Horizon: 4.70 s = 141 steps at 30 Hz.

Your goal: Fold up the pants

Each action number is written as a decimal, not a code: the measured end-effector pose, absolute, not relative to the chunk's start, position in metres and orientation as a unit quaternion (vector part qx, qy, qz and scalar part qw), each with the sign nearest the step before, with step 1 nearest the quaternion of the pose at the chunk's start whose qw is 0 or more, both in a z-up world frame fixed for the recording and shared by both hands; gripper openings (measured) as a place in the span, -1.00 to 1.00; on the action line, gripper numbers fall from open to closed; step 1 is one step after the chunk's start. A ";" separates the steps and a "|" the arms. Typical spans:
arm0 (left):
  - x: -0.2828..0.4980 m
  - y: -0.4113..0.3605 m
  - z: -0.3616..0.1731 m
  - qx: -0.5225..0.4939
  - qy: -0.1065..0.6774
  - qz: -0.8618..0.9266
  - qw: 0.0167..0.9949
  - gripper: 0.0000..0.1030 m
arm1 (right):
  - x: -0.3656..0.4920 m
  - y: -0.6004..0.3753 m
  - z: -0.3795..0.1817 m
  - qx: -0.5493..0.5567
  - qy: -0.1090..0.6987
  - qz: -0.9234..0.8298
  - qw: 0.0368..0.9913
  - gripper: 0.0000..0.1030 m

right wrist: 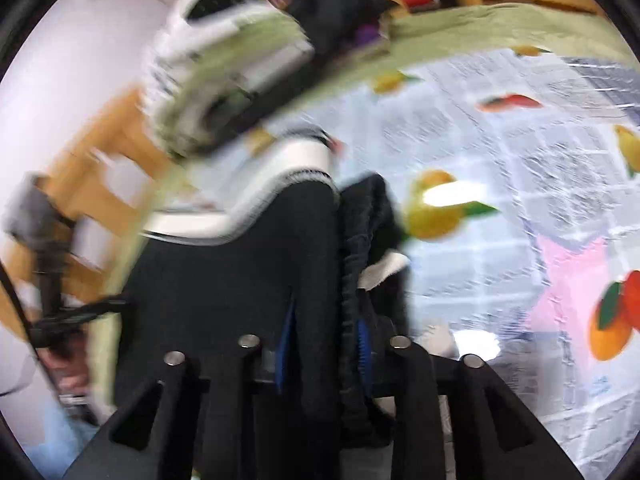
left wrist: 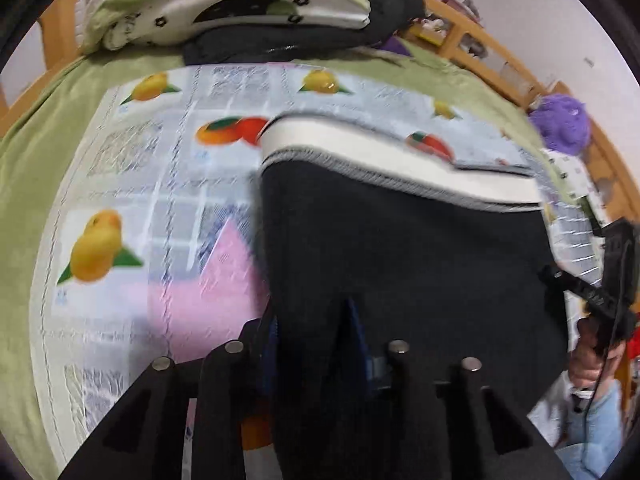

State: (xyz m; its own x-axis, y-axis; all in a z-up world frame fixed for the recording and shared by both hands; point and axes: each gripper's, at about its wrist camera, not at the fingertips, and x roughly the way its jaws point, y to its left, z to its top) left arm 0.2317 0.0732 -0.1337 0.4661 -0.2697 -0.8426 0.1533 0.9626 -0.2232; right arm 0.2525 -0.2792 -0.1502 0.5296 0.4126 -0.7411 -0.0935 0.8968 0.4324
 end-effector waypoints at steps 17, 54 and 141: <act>0.179 0.114 -0.112 -0.077 0.447 -0.131 0.882 0.08 | 0.304 -0.250 -0.115 0.090 0.437 0.101 0.889 -0.64; 0.073 0.095 -0.151 -0.021 0.432 -0.114 0.895 -0.77 | 0.156 -0.294 -0.140 0.185 0.512 0.154 0.825 -0.68; 0.280 0.002 -0.151 0.055 0.396 -0.127 0.908 0.55 | 0.282 -0.230 -0.129 -0.034 0.331 0.105 0.937 -0.49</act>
State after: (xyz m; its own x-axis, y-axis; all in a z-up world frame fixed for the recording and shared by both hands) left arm 0.2800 0.0018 -0.1509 0.6539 -0.1872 -0.7331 0.2744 0.9616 -0.0008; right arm 0.2821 -0.2301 -0.1289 0.7581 0.1748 -0.6282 -0.2199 0.9755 0.0061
